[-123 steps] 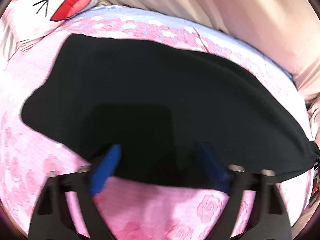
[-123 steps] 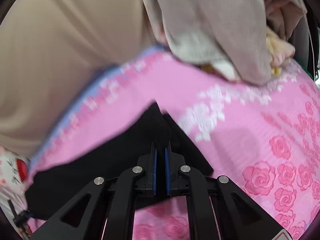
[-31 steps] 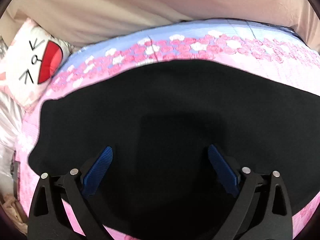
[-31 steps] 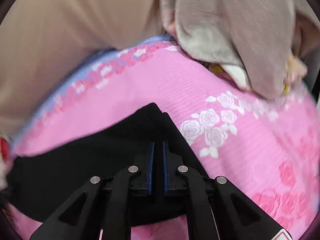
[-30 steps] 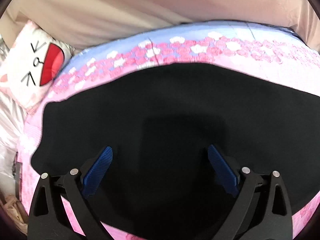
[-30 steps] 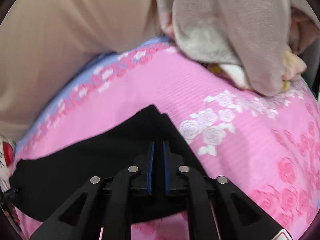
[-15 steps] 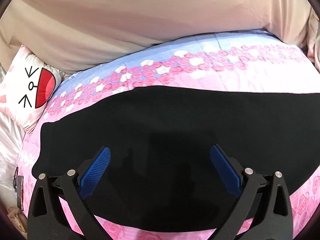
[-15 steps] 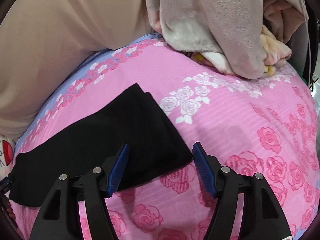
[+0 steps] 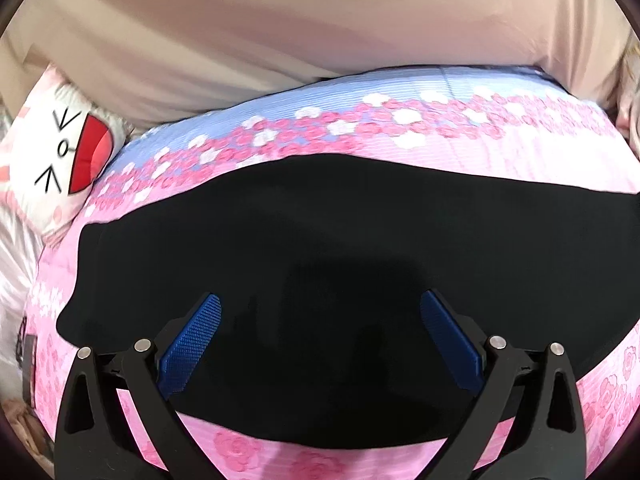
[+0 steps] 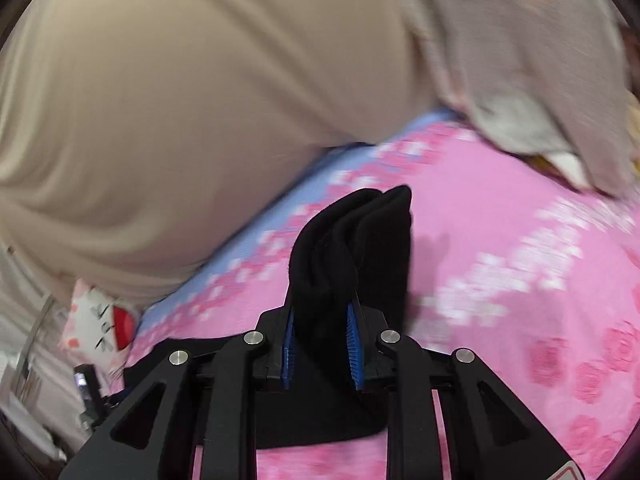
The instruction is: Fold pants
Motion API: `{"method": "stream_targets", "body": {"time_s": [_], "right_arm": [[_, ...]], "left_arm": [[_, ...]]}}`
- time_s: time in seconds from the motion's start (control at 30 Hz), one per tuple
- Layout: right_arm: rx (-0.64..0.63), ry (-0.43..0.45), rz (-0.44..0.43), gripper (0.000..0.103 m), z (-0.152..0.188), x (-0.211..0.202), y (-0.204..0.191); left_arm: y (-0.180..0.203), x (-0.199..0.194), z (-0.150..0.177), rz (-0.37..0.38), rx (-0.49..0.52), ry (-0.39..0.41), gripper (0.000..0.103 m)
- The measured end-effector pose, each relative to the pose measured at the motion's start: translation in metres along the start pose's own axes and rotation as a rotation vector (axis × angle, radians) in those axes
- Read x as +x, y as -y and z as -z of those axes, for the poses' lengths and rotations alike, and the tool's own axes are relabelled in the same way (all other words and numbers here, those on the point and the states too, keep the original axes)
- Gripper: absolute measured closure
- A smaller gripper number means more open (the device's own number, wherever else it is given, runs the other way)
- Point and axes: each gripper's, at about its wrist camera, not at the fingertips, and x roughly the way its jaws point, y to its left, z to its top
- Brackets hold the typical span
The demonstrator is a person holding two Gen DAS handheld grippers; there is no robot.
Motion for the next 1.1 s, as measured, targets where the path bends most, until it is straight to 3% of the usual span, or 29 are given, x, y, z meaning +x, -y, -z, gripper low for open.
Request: {"method": "stream_targets", "body": {"time_s": [0.23,0.37,0.53,0.73,0.83,0.9,0.97,1.03,1.1], "right_arm": [[-0.221,-0.102,-0.163,0.083,0.013,0.068,-0.149],[-0.343,-0.216,-0.248,0.083,0.049,0.120,-0.233],[-0.463,-0.368,-0.293,0.083,0.115,0.181,-0.303],[-0.567,-0.535,-0.266,0.080,0.192,0.234,-0.328],[-0.581,-0.587,-0.258,0.070,0.217,0.250,-0.321],[-0.552,-0.576,-0.292,0.055,0.217,0.237,-0.318],[-0.542,-0.561,-0.291,0.055,0.208,0.214,-0.316],[-0.553,-0.469,-0.240,0.045,0.187,0.176,-0.306],[-0.524,-0.378,-0.130,0.033,0.159,0.140,-0.274]], "left_arm": [[-0.072,-0.004,0.018,-0.010,-0.122,0.018,0.005],[-0.118,-0.001,0.031,-0.039,-0.192,0.011,0.005],[-0.172,0.003,0.049,-0.069,-0.284,-0.004,0.005],[-0.214,0.009,0.068,-0.077,-0.371,-0.019,0.005],[-0.227,0.013,0.074,-0.059,-0.413,-0.031,0.005],[-0.230,0.015,0.077,-0.057,-0.425,-0.039,0.005],[-0.229,0.014,0.078,-0.051,-0.426,-0.034,0.005],[-0.225,0.007,0.077,-0.038,-0.414,-0.010,0.005],[-0.214,-0.002,0.072,-0.005,-0.389,0.028,0.005]]}}
